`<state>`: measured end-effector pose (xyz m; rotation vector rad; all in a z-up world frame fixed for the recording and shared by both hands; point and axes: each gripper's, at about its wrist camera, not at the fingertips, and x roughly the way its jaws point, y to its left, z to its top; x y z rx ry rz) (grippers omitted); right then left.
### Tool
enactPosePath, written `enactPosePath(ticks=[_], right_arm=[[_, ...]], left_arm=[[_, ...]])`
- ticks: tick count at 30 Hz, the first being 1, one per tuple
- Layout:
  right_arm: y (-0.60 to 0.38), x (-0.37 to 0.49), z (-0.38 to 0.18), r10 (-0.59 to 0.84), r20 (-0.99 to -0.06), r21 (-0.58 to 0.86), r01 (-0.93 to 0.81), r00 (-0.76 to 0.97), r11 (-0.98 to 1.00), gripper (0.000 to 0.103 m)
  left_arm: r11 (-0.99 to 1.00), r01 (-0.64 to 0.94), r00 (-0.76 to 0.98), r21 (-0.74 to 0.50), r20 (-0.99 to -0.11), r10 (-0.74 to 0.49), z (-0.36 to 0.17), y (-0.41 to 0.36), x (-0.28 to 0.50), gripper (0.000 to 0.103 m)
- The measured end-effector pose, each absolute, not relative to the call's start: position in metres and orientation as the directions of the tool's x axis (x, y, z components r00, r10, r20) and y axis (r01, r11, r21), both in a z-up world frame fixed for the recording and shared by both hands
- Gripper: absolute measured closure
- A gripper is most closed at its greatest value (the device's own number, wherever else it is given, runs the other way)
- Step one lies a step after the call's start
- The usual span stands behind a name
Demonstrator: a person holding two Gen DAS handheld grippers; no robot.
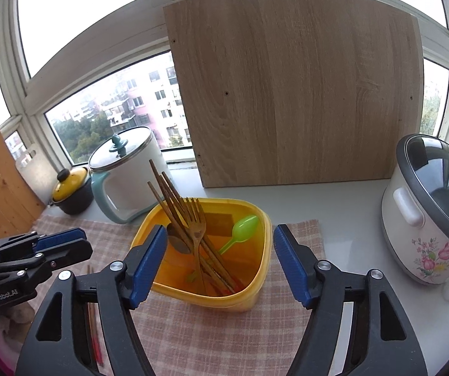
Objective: Organize utensils
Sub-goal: 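Move both tools back over the last two chopsticks on the tablecloth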
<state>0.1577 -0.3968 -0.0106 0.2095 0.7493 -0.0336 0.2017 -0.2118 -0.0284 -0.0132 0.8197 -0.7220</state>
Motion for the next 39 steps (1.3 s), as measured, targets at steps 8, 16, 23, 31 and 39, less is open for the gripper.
enactPosePath(ticks=[8, 16, 23, 31, 39], right_arm=[[-0.376, 0.143, -0.010, 0.060, -0.670, 0.178, 0.082, 0.740, 0.981, 0.022], [-0.360, 0.130, -0.018, 0.100, -0.677, 0.200, 0.052, 0.729, 0.978, 0.021], [-0.337, 0.114, -0.028, 0.129, -0.691, 0.180, -0.004, 0.711, 0.984, 0.021], [-0.320, 0.105, -0.043, 0.158, -0.715, 0.188, -0.031, 0.681, 0.982, 0.021], [-0.317, 0.098, -0.052, 0.169, -0.736, 0.199, -0.029, 0.656, 0.979, 0.021]], left_arm=[[0.814, 0.537, 0.515, -0.220, -0.679, -0.523, -0.032, -0.171, 0.187, 0.045], [0.893, 0.407, 0.530, -0.193, -0.746, -0.403, -0.065, -0.104, 0.192, 0.045], [0.938, 0.291, 0.474, -0.189, -0.823, -0.313, -0.118, -0.064, 0.193, 0.045], [0.963, 0.167, 0.395, -0.213, -0.880, -0.264, -0.164, -0.049, 0.197, 0.045], [0.975, 0.094, 0.345, -0.201, -0.912, -0.222, -0.187, -0.054, 0.207, 0.045]])
